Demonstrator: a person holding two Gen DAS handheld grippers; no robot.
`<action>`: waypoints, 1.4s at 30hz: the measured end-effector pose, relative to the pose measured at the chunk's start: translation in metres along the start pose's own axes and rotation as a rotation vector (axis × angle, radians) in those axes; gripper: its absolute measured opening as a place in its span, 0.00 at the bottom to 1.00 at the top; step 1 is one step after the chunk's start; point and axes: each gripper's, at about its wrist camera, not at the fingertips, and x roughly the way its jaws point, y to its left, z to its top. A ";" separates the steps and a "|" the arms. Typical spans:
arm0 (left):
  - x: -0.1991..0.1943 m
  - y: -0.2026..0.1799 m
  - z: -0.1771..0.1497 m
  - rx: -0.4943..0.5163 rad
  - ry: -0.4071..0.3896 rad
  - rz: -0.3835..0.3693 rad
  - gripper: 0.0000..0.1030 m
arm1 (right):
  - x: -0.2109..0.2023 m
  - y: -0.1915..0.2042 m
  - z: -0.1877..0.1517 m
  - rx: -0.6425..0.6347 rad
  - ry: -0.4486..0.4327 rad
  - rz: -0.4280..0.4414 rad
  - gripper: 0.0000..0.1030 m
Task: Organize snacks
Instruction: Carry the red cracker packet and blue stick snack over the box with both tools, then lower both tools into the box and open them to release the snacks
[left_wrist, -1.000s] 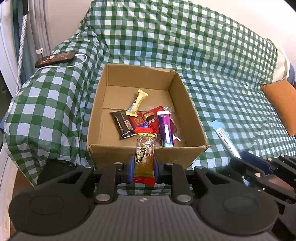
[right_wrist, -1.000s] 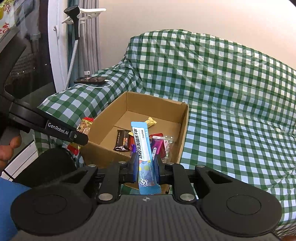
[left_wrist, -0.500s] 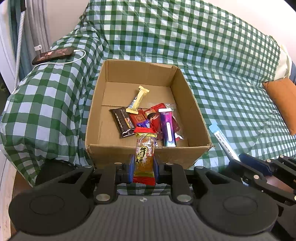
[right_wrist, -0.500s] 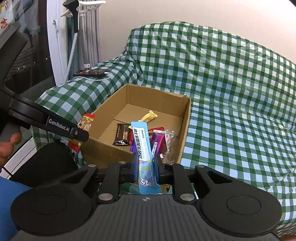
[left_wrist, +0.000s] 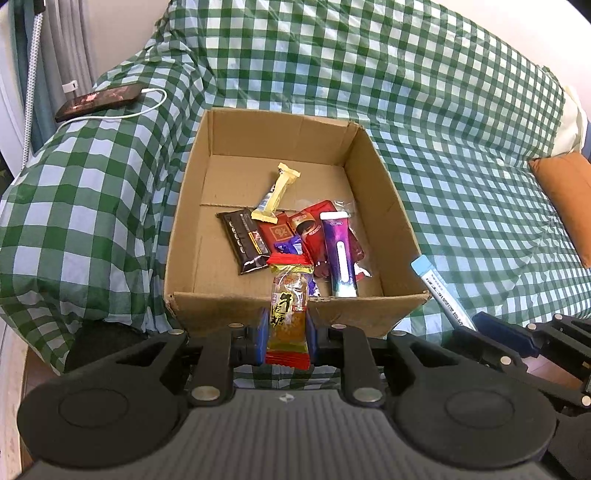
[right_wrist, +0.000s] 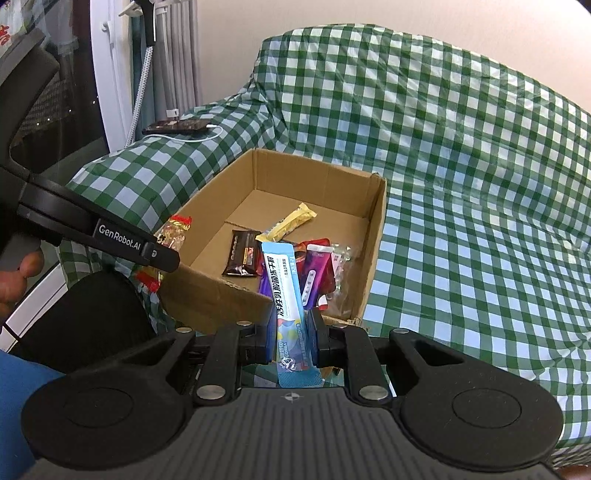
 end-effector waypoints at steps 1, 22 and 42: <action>0.002 0.000 0.001 -0.001 0.003 0.000 0.22 | 0.002 0.000 0.000 0.000 0.005 0.001 0.19; 0.051 0.014 0.063 -0.023 0.006 0.021 0.22 | 0.069 -0.017 0.034 0.050 0.075 0.020 0.19; 0.151 0.035 0.134 -0.033 0.035 0.085 0.23 | 0.191 -0.037 0.080 0.118 0.098 -0.001 0.19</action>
